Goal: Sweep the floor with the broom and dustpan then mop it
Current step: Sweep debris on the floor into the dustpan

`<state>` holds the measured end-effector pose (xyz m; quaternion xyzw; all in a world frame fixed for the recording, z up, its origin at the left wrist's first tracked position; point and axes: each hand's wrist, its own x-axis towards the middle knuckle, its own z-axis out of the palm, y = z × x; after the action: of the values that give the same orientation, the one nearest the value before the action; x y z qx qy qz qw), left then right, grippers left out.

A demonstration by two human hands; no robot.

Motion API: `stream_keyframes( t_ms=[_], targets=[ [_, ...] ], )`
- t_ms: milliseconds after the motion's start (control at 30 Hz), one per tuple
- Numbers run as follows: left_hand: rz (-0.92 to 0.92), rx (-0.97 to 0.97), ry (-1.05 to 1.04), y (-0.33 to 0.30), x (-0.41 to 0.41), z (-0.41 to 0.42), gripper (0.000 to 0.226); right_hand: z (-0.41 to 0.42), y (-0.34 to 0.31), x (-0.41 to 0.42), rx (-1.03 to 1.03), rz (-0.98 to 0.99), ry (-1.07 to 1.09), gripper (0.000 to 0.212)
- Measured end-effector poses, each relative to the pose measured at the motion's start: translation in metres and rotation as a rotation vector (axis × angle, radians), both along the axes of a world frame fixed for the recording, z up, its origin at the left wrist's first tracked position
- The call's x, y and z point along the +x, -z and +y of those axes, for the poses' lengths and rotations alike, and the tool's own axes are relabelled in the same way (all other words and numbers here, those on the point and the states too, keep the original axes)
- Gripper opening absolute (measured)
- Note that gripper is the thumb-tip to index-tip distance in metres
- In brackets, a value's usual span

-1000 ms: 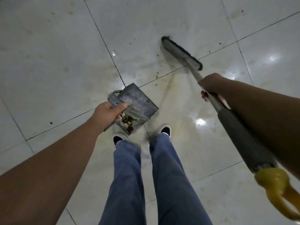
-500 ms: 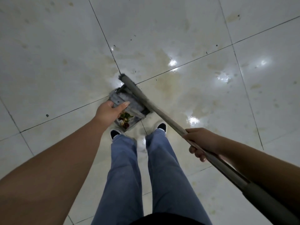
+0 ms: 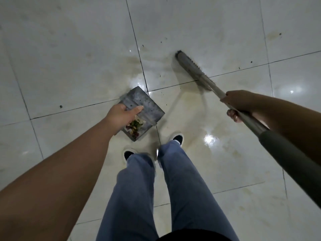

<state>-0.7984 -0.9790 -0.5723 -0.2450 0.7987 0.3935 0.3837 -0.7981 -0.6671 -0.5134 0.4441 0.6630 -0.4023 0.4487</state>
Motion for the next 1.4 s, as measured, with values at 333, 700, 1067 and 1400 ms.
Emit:
stream_keyframes(
  t_ms=[333, 700, 1067, 1400],
  targets=[
    [0.083, -0.014, -0.047, 0.015, 0.001, -0.018, 0.035, -0.102, -0.001, 0.059, -0.298, -0.207, -0.694, 0.048],
    [0.014, -0.085, 0.258, -0.008, 0.058, -0.058, 0.047, -0.100, -0.080, 0.070, -0.172, -0.156, -0.548, 0.051],
    [0.002, -0.004, 0.023, 0.011, 0.111, -0.116, 0.034, -0.104, -0.013, 0.066, -0.093, -0.171, 0.043, 0.027],
    [0.057, -0.022, -0.027, 0.014, 0.102, -0.111, 0.034, -0.193, -0.016, 0.118, -0.364, -0.246, -0.262, 0.020]
  ],
)
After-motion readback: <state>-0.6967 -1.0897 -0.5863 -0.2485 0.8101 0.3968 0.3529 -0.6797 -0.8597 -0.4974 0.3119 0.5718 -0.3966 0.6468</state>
